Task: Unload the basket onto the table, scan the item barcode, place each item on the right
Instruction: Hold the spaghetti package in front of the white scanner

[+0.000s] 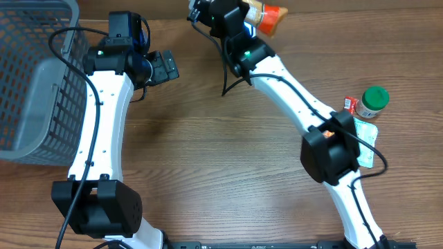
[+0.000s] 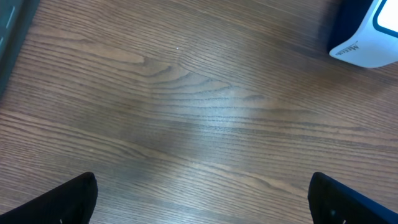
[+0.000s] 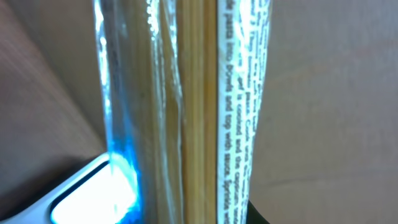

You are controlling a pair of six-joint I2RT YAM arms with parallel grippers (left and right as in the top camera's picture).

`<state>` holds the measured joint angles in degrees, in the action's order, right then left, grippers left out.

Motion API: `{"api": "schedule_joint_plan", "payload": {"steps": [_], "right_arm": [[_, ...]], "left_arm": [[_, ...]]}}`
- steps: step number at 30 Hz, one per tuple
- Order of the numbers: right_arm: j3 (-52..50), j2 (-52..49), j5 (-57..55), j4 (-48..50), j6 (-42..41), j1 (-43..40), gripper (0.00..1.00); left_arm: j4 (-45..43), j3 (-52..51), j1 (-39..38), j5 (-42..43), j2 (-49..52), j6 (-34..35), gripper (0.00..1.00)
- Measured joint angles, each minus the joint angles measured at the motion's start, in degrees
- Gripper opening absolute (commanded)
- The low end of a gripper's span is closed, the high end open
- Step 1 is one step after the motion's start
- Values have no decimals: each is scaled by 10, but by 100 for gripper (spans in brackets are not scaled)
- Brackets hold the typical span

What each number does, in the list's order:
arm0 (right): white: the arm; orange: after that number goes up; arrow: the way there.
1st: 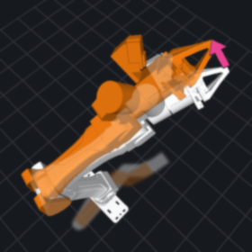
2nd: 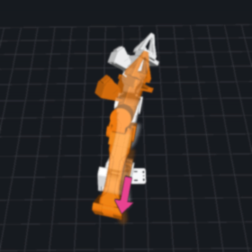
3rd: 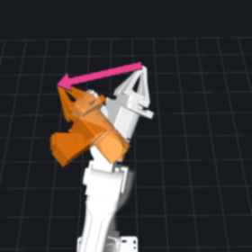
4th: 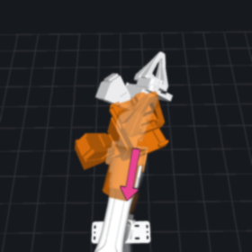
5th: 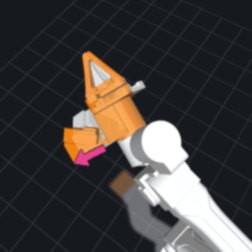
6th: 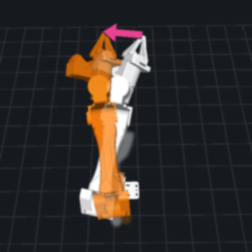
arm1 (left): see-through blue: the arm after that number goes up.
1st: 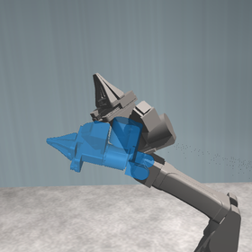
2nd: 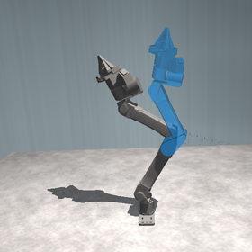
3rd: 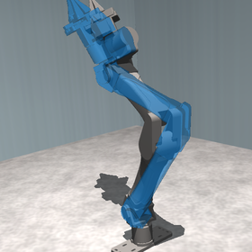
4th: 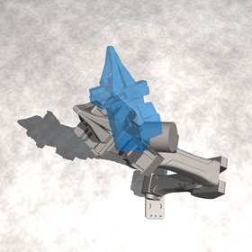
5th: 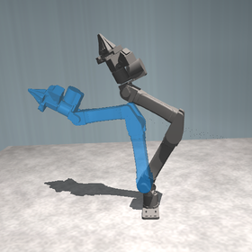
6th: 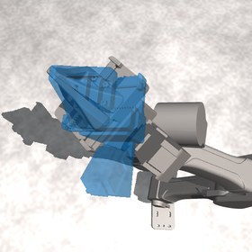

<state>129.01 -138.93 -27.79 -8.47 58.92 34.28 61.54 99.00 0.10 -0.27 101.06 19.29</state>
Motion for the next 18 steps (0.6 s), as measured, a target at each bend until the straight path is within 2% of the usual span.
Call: {"api": "schedule_joint_plan", "payload": {"steps": [9, 12, 18], "right_arm": [[0, -102, -18, 193, 127, -4, 3], [0, -116, -18, 244, 130, -4, 3], [0, -117, -27, 265, 123, -4, 3]], "left_arm": [[0, 0, 0, 0, 0, 0, 100], [0, 0, 0, 0, 0, 0, 99], [0, 0, 0, 0, 0, 0, 100]]}}
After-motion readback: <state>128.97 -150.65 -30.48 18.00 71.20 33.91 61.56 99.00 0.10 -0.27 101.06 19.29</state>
